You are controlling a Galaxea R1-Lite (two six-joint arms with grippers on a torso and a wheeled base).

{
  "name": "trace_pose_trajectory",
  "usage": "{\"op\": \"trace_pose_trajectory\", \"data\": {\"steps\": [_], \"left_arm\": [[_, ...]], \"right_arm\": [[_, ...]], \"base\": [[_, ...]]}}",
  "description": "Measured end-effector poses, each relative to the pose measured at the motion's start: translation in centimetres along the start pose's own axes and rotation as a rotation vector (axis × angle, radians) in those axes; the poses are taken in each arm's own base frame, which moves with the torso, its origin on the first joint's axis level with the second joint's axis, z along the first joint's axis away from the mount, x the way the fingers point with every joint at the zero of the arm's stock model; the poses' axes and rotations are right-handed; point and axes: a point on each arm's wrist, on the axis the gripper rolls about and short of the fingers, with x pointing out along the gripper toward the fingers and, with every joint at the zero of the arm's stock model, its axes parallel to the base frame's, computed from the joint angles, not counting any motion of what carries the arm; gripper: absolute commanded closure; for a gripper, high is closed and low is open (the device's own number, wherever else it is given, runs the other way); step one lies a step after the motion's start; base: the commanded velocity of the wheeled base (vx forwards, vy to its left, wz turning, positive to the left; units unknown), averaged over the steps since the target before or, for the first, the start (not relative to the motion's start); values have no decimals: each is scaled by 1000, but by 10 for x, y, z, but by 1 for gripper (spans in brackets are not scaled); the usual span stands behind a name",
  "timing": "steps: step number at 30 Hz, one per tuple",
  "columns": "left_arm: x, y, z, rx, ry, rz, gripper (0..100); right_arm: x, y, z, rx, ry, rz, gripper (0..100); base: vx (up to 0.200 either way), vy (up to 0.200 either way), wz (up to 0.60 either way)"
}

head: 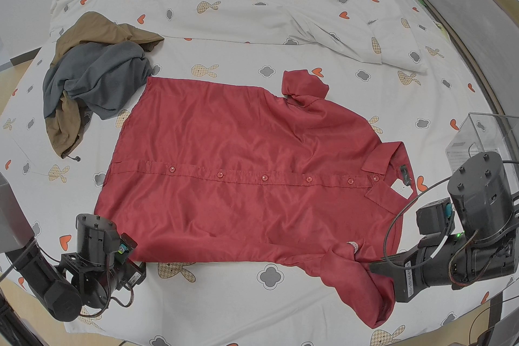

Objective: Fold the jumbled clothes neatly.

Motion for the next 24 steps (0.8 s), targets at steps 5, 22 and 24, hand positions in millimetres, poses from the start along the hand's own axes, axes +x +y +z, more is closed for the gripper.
{"op": "trace_pose_trajectory", "data": {"steps": [5, 22, 24], "left_arm": [[2, -2, -2, 1, 7, -3, 100], [-11, 5, -2, -25, -59, 33, 100], [-9, 7, 4, -29, -77, 46, 100]], "right_arm": [[1, -2, 0, 6, 1, -6, 100], [2, -8, 4, 30, -13, -30, 100], [2, -10, 7, 38, -22, -36, 100]], "base": [[0, 0, 0], [0, 0, 0], [0, 0, 0]]}}
